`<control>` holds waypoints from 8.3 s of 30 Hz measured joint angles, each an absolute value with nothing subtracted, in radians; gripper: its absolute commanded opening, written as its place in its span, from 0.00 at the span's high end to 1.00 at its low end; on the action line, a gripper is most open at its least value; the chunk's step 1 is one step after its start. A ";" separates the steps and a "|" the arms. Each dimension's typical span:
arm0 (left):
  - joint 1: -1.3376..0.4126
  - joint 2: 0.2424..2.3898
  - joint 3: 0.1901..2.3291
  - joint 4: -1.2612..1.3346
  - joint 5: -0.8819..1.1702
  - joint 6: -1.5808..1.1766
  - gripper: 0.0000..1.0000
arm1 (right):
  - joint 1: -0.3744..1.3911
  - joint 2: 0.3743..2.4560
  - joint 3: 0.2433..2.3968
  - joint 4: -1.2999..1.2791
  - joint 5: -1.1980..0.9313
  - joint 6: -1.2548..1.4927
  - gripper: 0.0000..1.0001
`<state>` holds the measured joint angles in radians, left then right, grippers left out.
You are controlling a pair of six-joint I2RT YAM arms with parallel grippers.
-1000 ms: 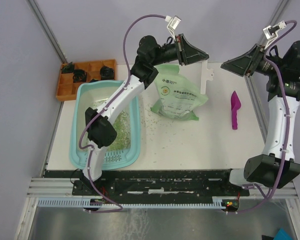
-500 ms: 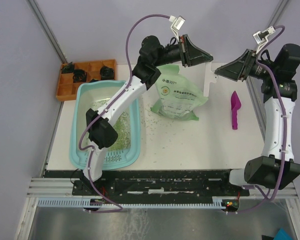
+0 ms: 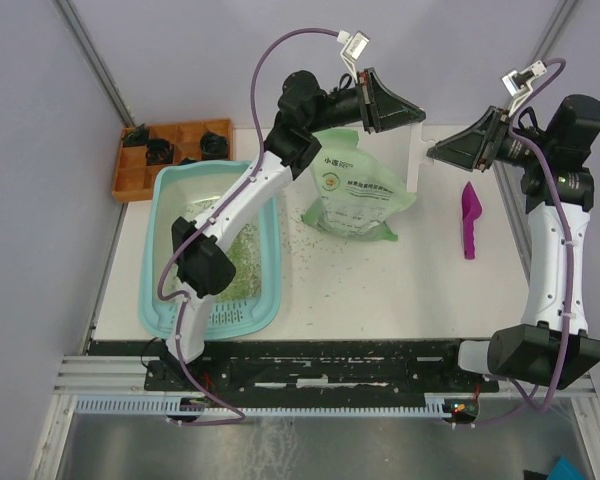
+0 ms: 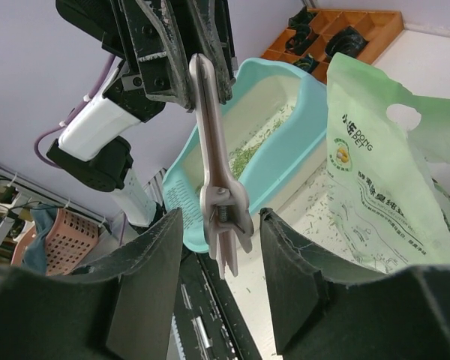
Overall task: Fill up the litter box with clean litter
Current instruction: Pick up the clamp at the center of the board, then place the clamp at the center of the board, then pick up the clamp at the center of the board.
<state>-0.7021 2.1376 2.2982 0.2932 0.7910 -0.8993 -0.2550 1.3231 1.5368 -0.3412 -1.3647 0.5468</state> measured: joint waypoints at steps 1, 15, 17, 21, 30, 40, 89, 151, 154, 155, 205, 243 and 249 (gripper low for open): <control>-0.702 2.138 2.298 0.293 0.790 -0.899 0.97 | -0.255 1.322 1.536 -0.342 -1.366 0.546 0.50; -0.702 2.143 2.298 0.294 0.789 -0.899 0.95 | -0.255 1.320 1.527 -0.361 -1.364 0.537 0.62; -0.702 2.143 2.298 0.294 0.789 -0.899 0.92 | -0.255 1.320 1.527 -0.361 -1.362 0.535 0.63; -0.702 2.143 2.298 0.294 0.788 -0.899 0.84 | -0.255 1.320 1.527 -0.361 -1.362 0.533 0.68; -0.702 2.143 2.298 0.293 0.788 -0.897 0.54 | -0.255 1.320 1.527 -0.361 -1.362 0.533 0.70; -0.694 2.140 2.268 0.303 0.776 -0.880 0.02 | -0.252 1.321 1.527 -0.368 -1.362 0.533 0.74; -0.501 1.956 2.224 -0.185 0.632 -0.356 0.07 | -0.146 1.569 1.659 -1.157 -0.146 -0.120 0.98; -0.501 1.864 1.980 -0.205 0.576 -0.283 0.30 | -0.078 1.918 1.406 -0.685 0.113 -0.098 0.62; -0.501 1.864 1.980 -0.205 0.576 -0.283 0.30 | -0.078 1.920 1.406 -0.684 0.112 -0.098 0.55; -0.501 1.864 1.980 -0.205 0.576 -0.283 0.30 | -0.078 1.926 1.406 -0.683 0.107 -0.098 0.52; -0.501 1.864 1.980 -0.207 0.577 -0.284 0.30 | -0.078 1.912 1.391 -0.665 0.117 -0.075 0.54; -0.501 1.864 1.981 -0.207 0.577 -0.284 0.31 | -0.078 1.834 1.365 -0.655 0.114 -0.078 0.98; -0.502 1.864 1.981 -0.207 0.577 -0.284 0.30 | -0.078 1.855 1.365 -0.662 0.114 -0.080 0.96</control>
<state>-0.5018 1.8645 1.9808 -0.2073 0.5770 -0.2840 -0.0784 1.8553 1.3651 -0.6624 0.1139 -0.0799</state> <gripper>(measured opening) 0.698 0.342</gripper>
